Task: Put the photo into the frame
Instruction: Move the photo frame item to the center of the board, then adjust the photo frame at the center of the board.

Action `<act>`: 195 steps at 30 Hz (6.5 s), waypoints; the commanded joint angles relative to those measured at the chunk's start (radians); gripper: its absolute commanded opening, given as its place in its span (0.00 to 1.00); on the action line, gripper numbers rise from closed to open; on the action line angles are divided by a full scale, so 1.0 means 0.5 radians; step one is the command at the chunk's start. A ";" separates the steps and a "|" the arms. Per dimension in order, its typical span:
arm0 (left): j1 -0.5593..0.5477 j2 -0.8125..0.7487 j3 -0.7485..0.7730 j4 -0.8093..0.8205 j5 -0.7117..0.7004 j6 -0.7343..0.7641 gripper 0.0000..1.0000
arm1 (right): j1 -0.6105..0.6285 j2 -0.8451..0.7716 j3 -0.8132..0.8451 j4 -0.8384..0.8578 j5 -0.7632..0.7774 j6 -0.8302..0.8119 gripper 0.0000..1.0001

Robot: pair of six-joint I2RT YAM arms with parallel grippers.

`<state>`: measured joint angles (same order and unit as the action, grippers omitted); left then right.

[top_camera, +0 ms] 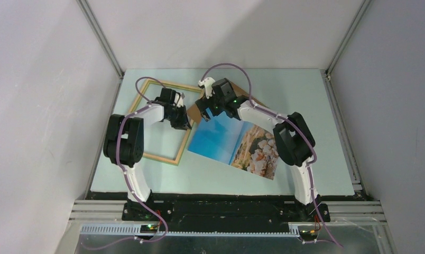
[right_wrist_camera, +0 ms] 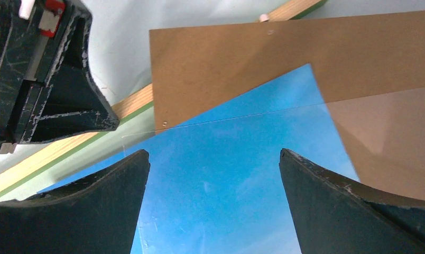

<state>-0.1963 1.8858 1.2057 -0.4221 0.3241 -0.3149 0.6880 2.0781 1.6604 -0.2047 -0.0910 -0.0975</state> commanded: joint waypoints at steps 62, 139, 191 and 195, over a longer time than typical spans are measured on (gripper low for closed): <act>0.137 -0.069 -0.236 0.065 0.210 -0.058 0.00 | 0.271 0.602 0.674 -0.369 0.907 -0.032 0.94; -0.009 -0.122 -0.454 0.422 0.075 -0.691 0.00 | -0.368 -0.471 -0.273 -0.204 0.008 0.006 0.98; -0.166 -0.101 -0.461 0.935 0.208 -0.933 0.38 | -1.061 -1.200 -0.961 -0.494 -0.235 -0.187 0.99; -0.167 -0.213 -0.396 0.733 0.128 -0.715 0.58 | -1.153 -1.235 -1.005 -0.519 -0.231 -0.214 0.99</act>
<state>-0.2752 1.8534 0.9649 0.0742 0.4408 -0.8139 0.1467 1.5108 1.1728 -0.4435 -0.2005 -0.1711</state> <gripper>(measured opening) 0.509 0.993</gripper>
